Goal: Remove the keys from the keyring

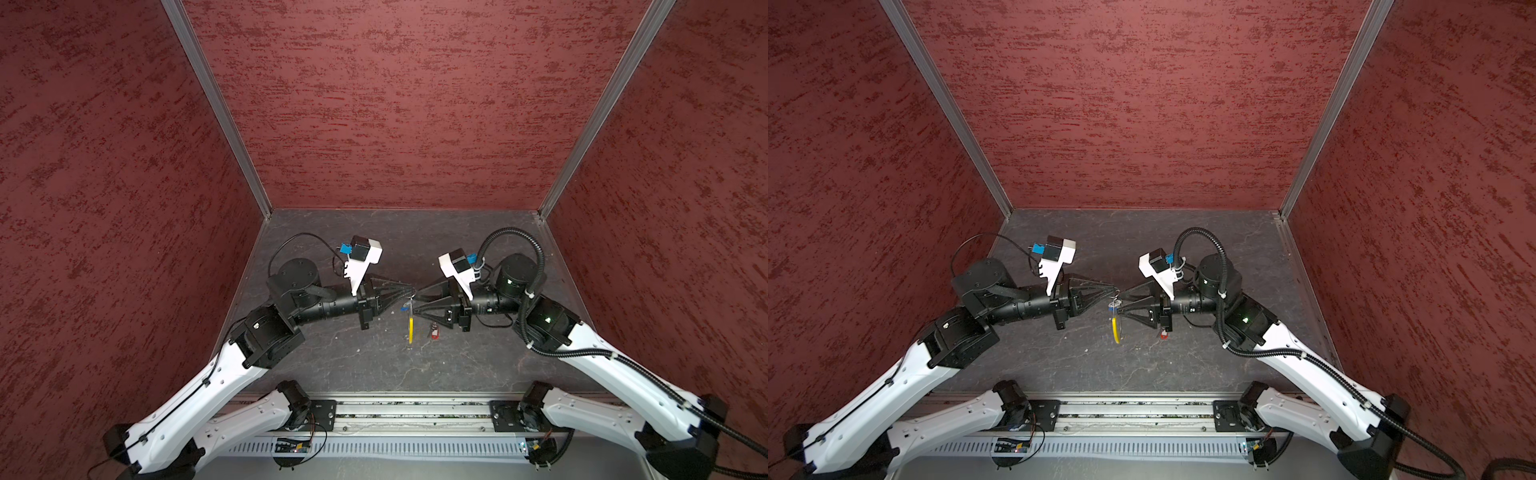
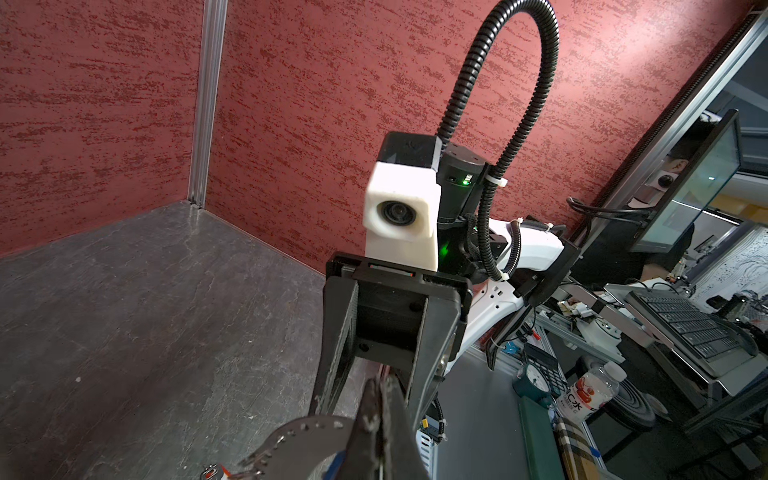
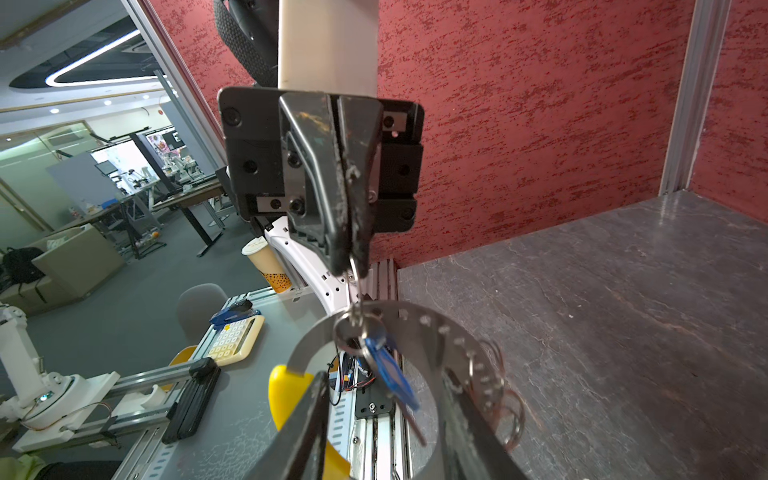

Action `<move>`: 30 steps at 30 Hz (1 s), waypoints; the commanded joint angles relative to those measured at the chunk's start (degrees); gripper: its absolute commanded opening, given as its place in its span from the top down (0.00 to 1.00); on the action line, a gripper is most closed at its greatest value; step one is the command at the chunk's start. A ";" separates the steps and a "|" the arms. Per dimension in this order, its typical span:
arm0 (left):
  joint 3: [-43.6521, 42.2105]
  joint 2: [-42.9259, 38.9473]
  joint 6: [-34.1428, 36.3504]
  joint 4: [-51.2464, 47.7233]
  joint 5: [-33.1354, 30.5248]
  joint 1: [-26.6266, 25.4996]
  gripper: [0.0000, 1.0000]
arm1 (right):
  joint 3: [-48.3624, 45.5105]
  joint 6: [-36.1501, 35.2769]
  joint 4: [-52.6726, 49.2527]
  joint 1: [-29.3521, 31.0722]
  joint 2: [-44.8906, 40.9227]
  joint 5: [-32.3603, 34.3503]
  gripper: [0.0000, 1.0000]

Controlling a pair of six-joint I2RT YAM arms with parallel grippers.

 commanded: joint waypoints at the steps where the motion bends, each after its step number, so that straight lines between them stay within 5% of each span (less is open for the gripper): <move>1: -0.62 -0.62 0.54 2.47 1.00 -0.21 1.00 | 1.43 -1.68 1.27 1.01 0.68 0.16 0.57; 7: -0.76 -0.41 0.35 2.85 1.48 -0.15 1.00 | 2.68 -2.39 1.35 1.68 1.90 0.75 0.64; 17: -0.97 -1.06 0.83 2.48 1.49 -0.16 1.00 | 2.95 -3.26 -0.62 1.76 0.86 1.29 0.99; 30: -0.27 -1.71 2.97 -0.97 6.59 0.30 1.00 | 9.29 -11.76 -17.41 1.69 -1.18 5.36 1.00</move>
